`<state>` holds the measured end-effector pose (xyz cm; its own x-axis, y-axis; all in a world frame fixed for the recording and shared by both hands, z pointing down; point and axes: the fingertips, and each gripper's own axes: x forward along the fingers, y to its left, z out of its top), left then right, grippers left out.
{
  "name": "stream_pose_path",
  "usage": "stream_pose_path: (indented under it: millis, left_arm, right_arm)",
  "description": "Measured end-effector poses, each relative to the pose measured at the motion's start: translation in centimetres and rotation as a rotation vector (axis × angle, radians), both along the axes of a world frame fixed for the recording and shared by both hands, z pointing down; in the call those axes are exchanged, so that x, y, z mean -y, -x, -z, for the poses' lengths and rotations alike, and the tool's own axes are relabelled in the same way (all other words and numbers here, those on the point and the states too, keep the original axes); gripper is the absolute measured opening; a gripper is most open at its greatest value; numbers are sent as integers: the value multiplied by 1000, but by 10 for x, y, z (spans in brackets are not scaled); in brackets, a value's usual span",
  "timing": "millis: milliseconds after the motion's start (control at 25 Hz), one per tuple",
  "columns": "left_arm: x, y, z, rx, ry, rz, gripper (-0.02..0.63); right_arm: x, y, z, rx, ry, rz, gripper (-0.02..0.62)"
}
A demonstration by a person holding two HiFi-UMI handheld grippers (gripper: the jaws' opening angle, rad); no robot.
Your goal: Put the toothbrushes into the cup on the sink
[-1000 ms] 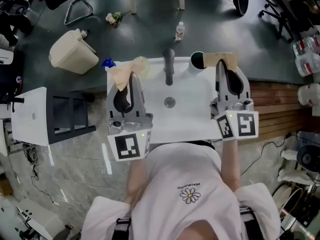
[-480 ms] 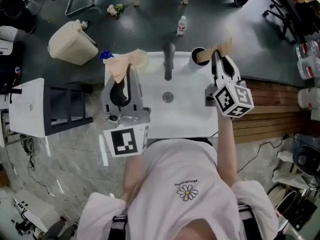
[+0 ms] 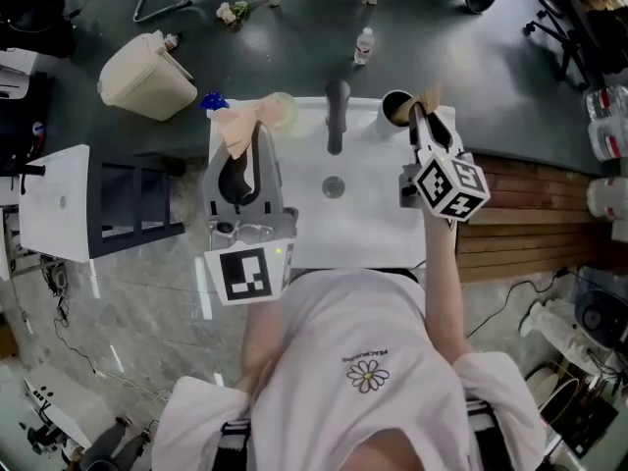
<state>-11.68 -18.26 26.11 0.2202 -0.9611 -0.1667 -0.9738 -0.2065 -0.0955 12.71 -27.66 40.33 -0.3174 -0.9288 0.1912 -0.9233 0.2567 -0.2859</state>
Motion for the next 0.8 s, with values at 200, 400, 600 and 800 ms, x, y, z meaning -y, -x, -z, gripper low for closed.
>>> stream_pose_path:
  millis: [200, 400, 600, 800]
  left_arm:
    - [4, -1, 0, -1, -6, -1, 31]
    - [4, -2, 0, -7, -2, -6, 31]
    - [5, -1, 1, -10, -5, -16, 29]
    - [0, -4, 3, 15, -31, -23, 31]
  right_arm:
    - [1, -2, -8, -9, 25, -6, 64]
    - [2, -6, -2, -7, 8, -23, 86]
    - [5, -15, 24, -33, -60, -65, 97]
    - [-5, -22, 78, -56, -211, -84, 98]
